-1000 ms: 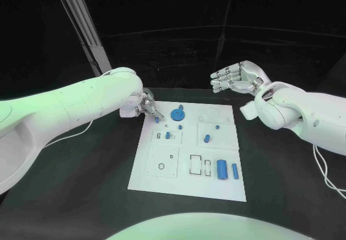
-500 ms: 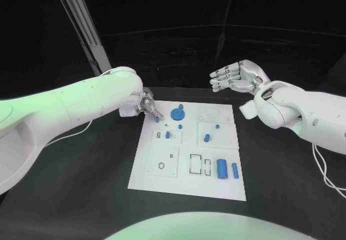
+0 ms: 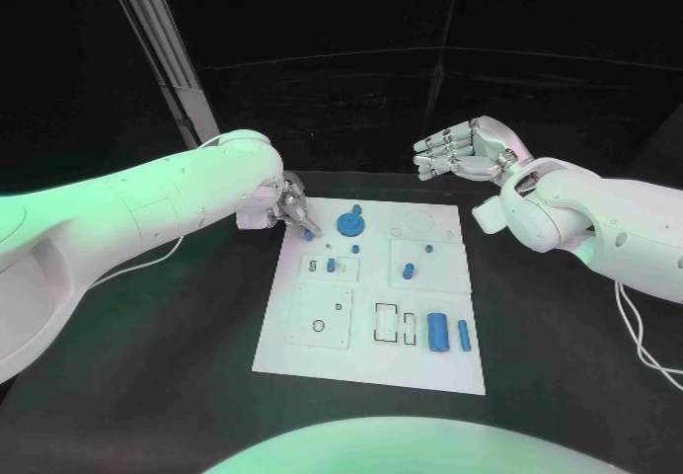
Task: Assemble the parts on the task board
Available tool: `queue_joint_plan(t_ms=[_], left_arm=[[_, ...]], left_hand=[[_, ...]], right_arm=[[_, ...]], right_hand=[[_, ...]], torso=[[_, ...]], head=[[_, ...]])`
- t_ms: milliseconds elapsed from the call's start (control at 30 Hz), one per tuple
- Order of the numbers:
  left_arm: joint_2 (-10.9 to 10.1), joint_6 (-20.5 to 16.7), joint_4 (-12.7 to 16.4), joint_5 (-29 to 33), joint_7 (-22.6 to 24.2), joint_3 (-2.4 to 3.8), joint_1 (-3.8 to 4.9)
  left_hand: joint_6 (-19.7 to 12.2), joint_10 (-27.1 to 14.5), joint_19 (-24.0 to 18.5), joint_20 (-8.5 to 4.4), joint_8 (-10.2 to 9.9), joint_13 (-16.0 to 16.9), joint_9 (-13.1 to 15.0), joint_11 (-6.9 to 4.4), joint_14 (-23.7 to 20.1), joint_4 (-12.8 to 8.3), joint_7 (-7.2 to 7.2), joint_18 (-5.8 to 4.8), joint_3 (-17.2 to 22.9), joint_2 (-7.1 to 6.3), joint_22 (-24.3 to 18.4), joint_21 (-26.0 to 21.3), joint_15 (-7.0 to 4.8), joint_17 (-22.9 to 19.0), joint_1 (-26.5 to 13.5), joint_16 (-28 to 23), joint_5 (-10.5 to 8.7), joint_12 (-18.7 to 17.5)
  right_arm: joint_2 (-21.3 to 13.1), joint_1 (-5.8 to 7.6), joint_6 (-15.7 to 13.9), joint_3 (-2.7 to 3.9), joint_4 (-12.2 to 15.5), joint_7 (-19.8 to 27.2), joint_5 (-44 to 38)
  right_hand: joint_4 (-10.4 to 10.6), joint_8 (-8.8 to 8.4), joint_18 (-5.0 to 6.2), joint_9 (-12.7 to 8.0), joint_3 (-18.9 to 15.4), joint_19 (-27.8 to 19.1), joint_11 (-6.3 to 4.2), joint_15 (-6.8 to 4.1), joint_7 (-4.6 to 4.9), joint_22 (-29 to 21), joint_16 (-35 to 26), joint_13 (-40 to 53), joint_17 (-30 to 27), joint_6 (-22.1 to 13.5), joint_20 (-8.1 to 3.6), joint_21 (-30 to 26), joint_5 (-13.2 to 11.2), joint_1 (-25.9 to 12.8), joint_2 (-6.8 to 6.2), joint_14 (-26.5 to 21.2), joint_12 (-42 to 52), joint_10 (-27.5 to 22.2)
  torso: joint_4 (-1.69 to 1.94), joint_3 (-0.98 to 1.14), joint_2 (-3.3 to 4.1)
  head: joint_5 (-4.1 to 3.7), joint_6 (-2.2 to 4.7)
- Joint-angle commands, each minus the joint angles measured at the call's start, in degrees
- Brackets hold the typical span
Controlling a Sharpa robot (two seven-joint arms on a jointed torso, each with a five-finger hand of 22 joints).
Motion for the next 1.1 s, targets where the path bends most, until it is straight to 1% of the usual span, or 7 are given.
queue_joint_plan(t_ms=[33, 167, 333, 433, 733, 967, 1100], left_arm=[[0.07, 0.96, -0.06, -0.41, 1.30, 0.01, 0.08], [0.06, 1.21, 0.03, -0.41, 1.60, 0.01, 0.08], [-0.16, 1.29, 0.44, -0.41, 2.08, 0.01, 0.08], [-0.48, 0.91, 0.91, -0.41, 2.45, 0.01, 0.08], [-3.75, -2.98, 5.66, -0.40, 5.45, 0.03, 0.09], [-7.36, -6.95, 11.16, -0.40, 6.22, 0.04, 0.14], [-9.72, -9.71, 14.99, -0.40, 6.24, 0.02, 0.14]], left_hand=[[0.56, 0.22, 0.25, -0.10, -0.09, -0.02, 0.11, -0.27, 6.07, -0.46, -0.16, 0.51, 0.30, 0.02, 0.13, 0.37, -0.53, 15.10, 0.83, 0.40, 0.06, -0.10], [0.73, 0.30, 0.22, -0.17, -0.28, -0.16, 0.11, -0.40, 6.07, -1.06, -0.31, 0.51, 1.33, 0.68, 0.16, 0.34, -0.61, 15.10, 1.68, 0.40, 0.10, -0.27], [0.37, 0.16, 0.13, -0.39, -1.12, -0.66, -0.06, -0.71, 6.07, -4.30, -0.61, 0.53, 5.60, 1.78, 0.21, 0.27, -0.86, 15.10, 5.89, 0.40, 0.40, -1.00], [0.13, 0.15, 0.14, -0.40, -1.54, -1.10, -0.06, -0.50, 6.07, -6.18, -0.27, 0.47, 9.00, 1.57, 0.34, 0.30, -0.74, 15.10, 7.44, 0.40, 0.38, -1.63], [0.32, 1.42, 0.31, -0.08, -1.17, -1.78, 1.66, -0.38, 6.07, -8.96, -0.07, 0.40, 21.21, -3.39, 0.97, 0.45, -0.54, 15.10, 2.85, 0.40, 0.17, -2.56], [0.55, 2.02, 0.49, -0.20, -0.68, -1.53, 2.48, -0.45, 6.07, -9.77, -0.20, 0.39, 24.77, -4.69, 1.35, 0.64, -0.59, 15.10, 1.07, 0.40, 0.12, -2.44], [0.67, 2.38, 0.65, -0.24, -0.42, -1.20, 2.88, -0.53, 6.07, -10.13, -0.28, 0.33, 26.06, -5.29, 1.65, 0.83, -0.65, 15.10, 0.37, 0.40, 0.11, -2.24]], right_arm=[[0.13, 0.11, 0.56, 0.03, 0.01, 0.52, -0.06], [0.16, 0.11, 0.61, 0.03, -0.03, 0.53, -0.06], [0.16, 0.11, 0.69, 0.03, -0.10, 0.57, -0.06], [0.19, 0.11, 0.74, 0.03, -0.14, 0.60, -0.06], [0.21, 0.11, 0.89, 0.03, -0.36, 0.75, -0.06], [0.18, 0.10, 0.97, 0.03, -0.64, 0.85, -0.06], [0.19, 0.10, 1.01, 0.03, -0.83, 0.90, -0.06]], right_hand=[[-0.28, -0.02, 0.72, -0.05, 0.03, 0.47, -0.25, -0.11, 0.23, 0.07, 0.39, -0.05, -0.09, 0.22, -0.02, -0.29, -0.06, -0.26, 0.54, 0.01, 0.35, -0.31], [-0.28, -0.02, 0.72, -0.05, 0.03, 0.47, -0.25, -0.11, 0.23, 0.07, 0.39, -0.05, -0.09, 0.22, -0.02, -0.29, -0.06, -0.26, 0.54, 0.01, 0.35, -0.31], [-0.30, -0.07, 0.71, -0.07, 0.02, 0.47, -0.22, -0.09, 0.26, 0.06, 0.39, -0.06, -0.10, 0.18, -0.01, -0.33, -0.03, -0.29, 0.54, -0.04, 0.33, -0.39], [-0.30, -0.07, 0.71, -0.07, 0.02, 0.47, -0.22, -0.09, 0.26, 0.06, 0.39, -0.06, -0.10, 0.18, -0.01, -0.33, -0.03, -0.29, 0.54, -0.04, 0.33, -0.39], [-0.32, -0.14, 0.70, -0.09, 0.02, 0.48, -0.18, -0.05, 0.30, 0.05, 0.40, -0.06, -0.12, 0.13, -0.01, -0.38, 0.03, -0.32, 0.55, -0.11, 0.32, -0.47], [-0.32, -0.14, 0.70, -0.09, 0.02, 0.48, -0.18, -0.05, 0.30, 0.05, 0.40, -0.06, -0.12, 0.13, -0.01, -0.38, 0.03, -0.32, 0.55, -0.11, 0.32, -0.47], [-0.32, -0.14, 0.70, -0.09, 0.02, 0.48, -0.18, -0.05, 0.30, 0.05, 0.40, -0.06, -0.12, 0.13, -0.01, -0.38, 0.03, -0.32, 0.55, -0.11, 0.32, -0.47]], torso=[[0.09, 0.01, 0.01], [0.08, -0.01, 0.00], [0.05, -0.03, -0.01], [0.09, -0.03, 0.01], [0.19, 0.01, -0.05], [0.30, -0.01, -0.12], [0.20, 0.02, -0.12]], head=[[-0.03, -0.04], [-0.01, -0.14], [0.03, -0.23], [-0.01, -0.23], [0.38, -0.54], [0.61, -0.74], [1.06, -0.83]])
